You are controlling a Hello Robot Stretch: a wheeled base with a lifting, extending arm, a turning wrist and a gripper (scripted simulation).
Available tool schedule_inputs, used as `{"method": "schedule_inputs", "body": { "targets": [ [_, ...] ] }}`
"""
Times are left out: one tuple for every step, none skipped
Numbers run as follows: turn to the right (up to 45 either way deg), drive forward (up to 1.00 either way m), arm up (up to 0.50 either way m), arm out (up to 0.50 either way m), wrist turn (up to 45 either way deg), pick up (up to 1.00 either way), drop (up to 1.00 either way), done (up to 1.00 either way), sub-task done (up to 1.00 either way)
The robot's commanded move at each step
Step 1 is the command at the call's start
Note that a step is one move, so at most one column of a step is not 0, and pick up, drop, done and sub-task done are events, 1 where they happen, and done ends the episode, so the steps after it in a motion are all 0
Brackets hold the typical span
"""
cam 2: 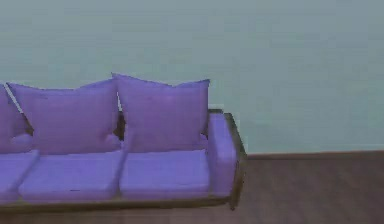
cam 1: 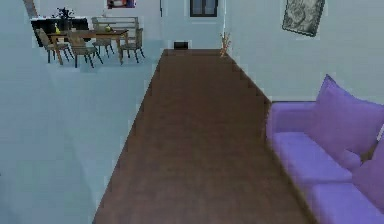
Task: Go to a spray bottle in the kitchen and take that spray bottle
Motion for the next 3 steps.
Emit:
{"method": "schedule_inputs", "body": {
  "targets": [
    [0.0,1.00,0.00,0.00,0.0,0.00,0.00,0.00,0.00],
    [-3.0,0.00,0.00,0.00,0.0,0.00,0.00,0.00,0.00],
    [0.0,0.45,0.00,0.00,0.0,0.00,0.00,0.00,0.00]
  ]
}}
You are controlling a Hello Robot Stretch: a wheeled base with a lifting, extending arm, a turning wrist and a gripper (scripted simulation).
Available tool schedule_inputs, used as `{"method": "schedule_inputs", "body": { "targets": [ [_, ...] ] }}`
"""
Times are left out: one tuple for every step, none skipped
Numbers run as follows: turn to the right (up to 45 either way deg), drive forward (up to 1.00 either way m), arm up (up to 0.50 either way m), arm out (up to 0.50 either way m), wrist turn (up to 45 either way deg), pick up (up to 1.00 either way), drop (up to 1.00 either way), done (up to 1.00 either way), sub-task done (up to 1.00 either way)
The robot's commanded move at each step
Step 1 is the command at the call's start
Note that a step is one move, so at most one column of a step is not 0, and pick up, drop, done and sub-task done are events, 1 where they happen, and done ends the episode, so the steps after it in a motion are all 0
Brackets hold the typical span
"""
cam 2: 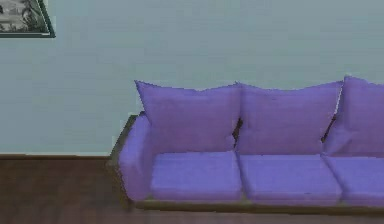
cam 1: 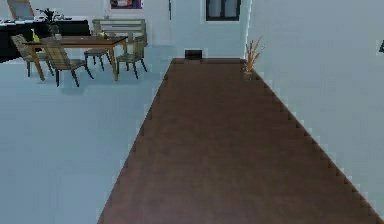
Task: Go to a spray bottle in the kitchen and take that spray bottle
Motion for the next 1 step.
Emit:
{"method": "schedule_inputs", "body": {
  "targets": [
    [-39.0,0.00,0.00,0.00,0.0,0.00,0.00,0.00,0.00]
  ]
}}
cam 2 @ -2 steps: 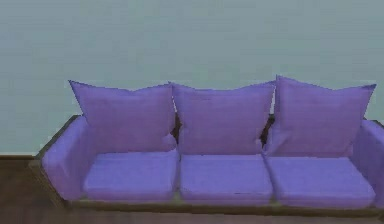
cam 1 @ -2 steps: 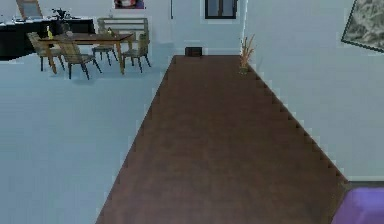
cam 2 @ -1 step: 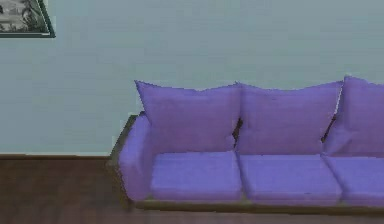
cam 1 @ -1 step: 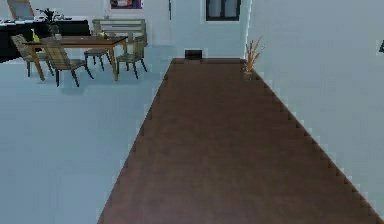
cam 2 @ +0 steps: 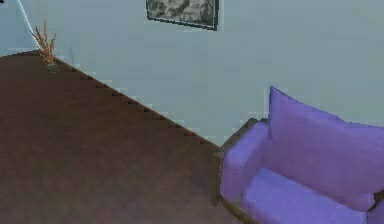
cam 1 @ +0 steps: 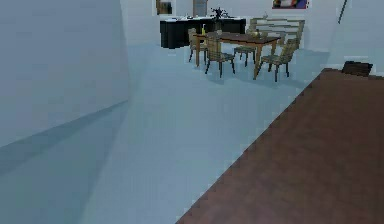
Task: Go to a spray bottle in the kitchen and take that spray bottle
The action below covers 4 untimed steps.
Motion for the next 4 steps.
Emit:
{"method": "schedule_inputs", "body": {
  "targets": [
    [0.0,1.00,0.00,0.00,0.0,0.00,0.00,0.00,0.00],
    [0.0,1.00,0.00,0.00,0.0,0.00,0.00,0.00,0.00],
    [0.0,1.00,0.00,0.00,0.0,0.00,0.00,0.00,0.00],
    [-3.0,0.00,0.00,0.00,0.0,0.00,0.00,0.00,0.00]
  ]
}}
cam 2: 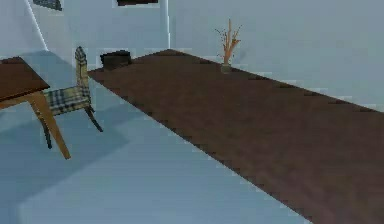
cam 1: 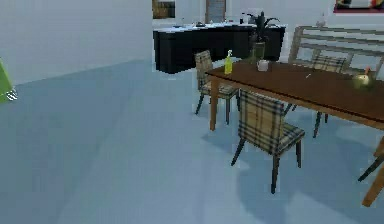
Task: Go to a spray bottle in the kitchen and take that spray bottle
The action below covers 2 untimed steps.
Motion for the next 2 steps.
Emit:
{"method": "schedule_inputs", "body": {
  "targets": [
    [0.0,1.00,0.00,0.00,0.0,0.00,0.00,0.00,0.00],
    [-36.0,0.00,0.00,0.00,0.0,0.00,0.00,0.00,0.00]
  ]
}}
